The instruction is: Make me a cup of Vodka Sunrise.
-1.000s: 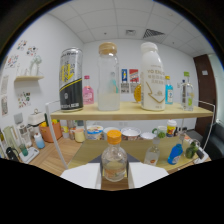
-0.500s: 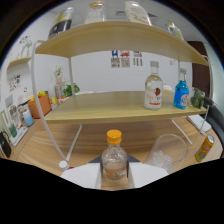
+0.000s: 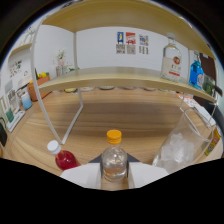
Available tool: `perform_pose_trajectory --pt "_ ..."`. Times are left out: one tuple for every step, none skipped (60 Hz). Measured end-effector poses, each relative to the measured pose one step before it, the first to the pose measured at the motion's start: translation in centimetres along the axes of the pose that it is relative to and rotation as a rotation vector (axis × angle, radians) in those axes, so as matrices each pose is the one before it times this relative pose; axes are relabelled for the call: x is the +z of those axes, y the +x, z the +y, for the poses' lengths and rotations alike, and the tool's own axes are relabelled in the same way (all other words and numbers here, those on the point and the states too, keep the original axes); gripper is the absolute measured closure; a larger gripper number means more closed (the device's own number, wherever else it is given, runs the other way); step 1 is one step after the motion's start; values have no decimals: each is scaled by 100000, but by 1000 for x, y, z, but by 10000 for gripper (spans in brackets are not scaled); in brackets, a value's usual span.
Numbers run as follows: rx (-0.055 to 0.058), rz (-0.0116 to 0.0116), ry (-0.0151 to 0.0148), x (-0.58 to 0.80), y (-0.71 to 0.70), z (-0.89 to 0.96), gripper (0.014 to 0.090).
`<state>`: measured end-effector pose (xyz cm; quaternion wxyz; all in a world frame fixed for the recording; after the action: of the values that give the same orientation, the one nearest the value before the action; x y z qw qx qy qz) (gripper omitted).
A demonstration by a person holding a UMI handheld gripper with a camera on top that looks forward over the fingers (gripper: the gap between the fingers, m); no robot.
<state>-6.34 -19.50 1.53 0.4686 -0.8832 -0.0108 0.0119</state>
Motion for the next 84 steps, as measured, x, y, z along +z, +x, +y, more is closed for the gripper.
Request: perform_pose_trajectory --pt "34 -39 46 14 31 -3 687" --pt "103 -136 -120 44 13 18 688" --pt "155 -209 -556 7 -22 92 686" --pt "214 -287 -407 68 -18 66 686" --pt "225 -328 -616 71 -28 106 687" --pt "130 -349 -760 169 85 32 685" --pt "299 -356 -693 28 -26 82 684" --pt "89 -206 391 25 -20 -124 684" --pt "-129 115 -191 15 55 18 683" --pt "-104 98 23 13 41 -26 683" --pt "-76 -30 -15 1 -13 9 681" --pt "-82 -185 -1 6 -13 -2 682" --pt "-107 -164 13 -1 -28 18 680" --pt "-110 -130 62 -1 -27 45 679" --pt "-19 -156 -91 -6 -22 30 677" --pt "-77 -136 34 1 -10 30 675" --pt "-91 -126 -28 -17 -15 41 674" --pt "-195 -121 -120 -14 -1 34 673" --pt "-183 -153 -106 -36 -17 26 672" --pt "-212 -273 -284 -76 67 50 669" --pt "-288 62 20 -4 -38 39 661" --pt "-274 -425 -139 -98 50 22 655" --pt "-260 -125 153 -65 28 5 638" --pt "-230 -6 109 -65 45 30 614" --pt "-289 72 -39 -74 42 73 593" --pt "-388 16 -210 -78 74 96 574" --pt "-440 153 -226 -105 61 96 559" --pt "-423 271 -53 -133 84 74 535" --pt "-368 478 168 -141 -36 23 493" --pt "-301 402 103 -175 101 40 446" --pt "-241 95 -31 -217 49 55 412" --pt "-247 -464 -111 -314 -7 18 385" --pt "-228 -614 64 -288 -83 -38 348" --pt "-121 -721 234 -354 -114 -62 302" --pt "12 -642 485 -394 -96 -121 204" --pt "185 -504 718 -435 -89 -192 224" --pt "198 -482 778 -487 -87 -204 197" --pt "61 -387 865 -593 -127 -228 183" --pt "-25 -650 970 -510 -120 -266 184" --pt "-50 -675 809 -560 -210 -262 183" --pt "-163 -771 821 -556 -103 -237 182" --pt "-144 -489 511 -588 -182 -226 180" --pt "-229 -778 971 -631 -193 -272 180" --pt "-403 -839 757 -638 -156 -287 179" --pt "-539 -989 1031 -654 -182 -337 180" --pt "-640 -868 1058 -657 -147 -341 181" --pt "-746 -686 989 -671 -68 -310 180" --pt "-733 -421 903 -639 8 -305 181" --pt "-695 -157 808 -672 84 -274 181" --pt "-603 -51 738 -663 88 -265 180" --pt "-406 -33 827 -712 61 -183 180" --pt "-372 -36 650 -662 177 -249 181" --pt "-205 1 566 -663 187 -161 181" --pt "99 161 386 -614 119 -109 182" --pt "254 161 268 -612 220 -40 183" --pt "417 188 81 -611 284 22 181" --pt "466 155 67 -605 271 30 180" --pt "472 158 88 -610 305 34 182" --pt "463 306 45 -550 359 67 184" --pt "370 606 41 -557 565 102 183" --pt "478 970 -244 -517 523 108 182" --pt "391 1039 -262 -494 558 121 182" --pt "220 947 -272 -462 586 114 183" --pt "63 819 -278 -412 585 94 183" --pt "106 832 -226 -385 645 66 182" --pt "175 956 -3 -367 716 20 183" --pt "369 1201 -9 -313 741 -46 181" --pt "428 1213 26 -289 735 -96 180" --pt "421 1038 78 -280 702 -160 179" --pt "440 880 214 -246 678 -261 181" --pt "516 855 430 -238 699 -360 178" --pt "526 909 630 -219 680 -459 178" --pt "489 850 836 -164 667 -583 178" --pt "375 554 808 -116 686 -694 178" --pt "441 684 1079 -84 561 -746 178" --pt "418 480 1256 -110 522 -822 181" --pt "410 351 1389 -36 493 -867 185" --pt "393 275 1401 -10 448 -931 186" --pt "291 139 1109 42 428 -964 186" --pt "449 280 1581 68 338 -971 187" --pt "252 -85 1060 121 344 -999 187" --pt "301 -40 1454 173 264 -1052 189" --pt "292 -68 1467 211 250 -1080 187" --pt "289 35 1482 271 226 -1074 188"
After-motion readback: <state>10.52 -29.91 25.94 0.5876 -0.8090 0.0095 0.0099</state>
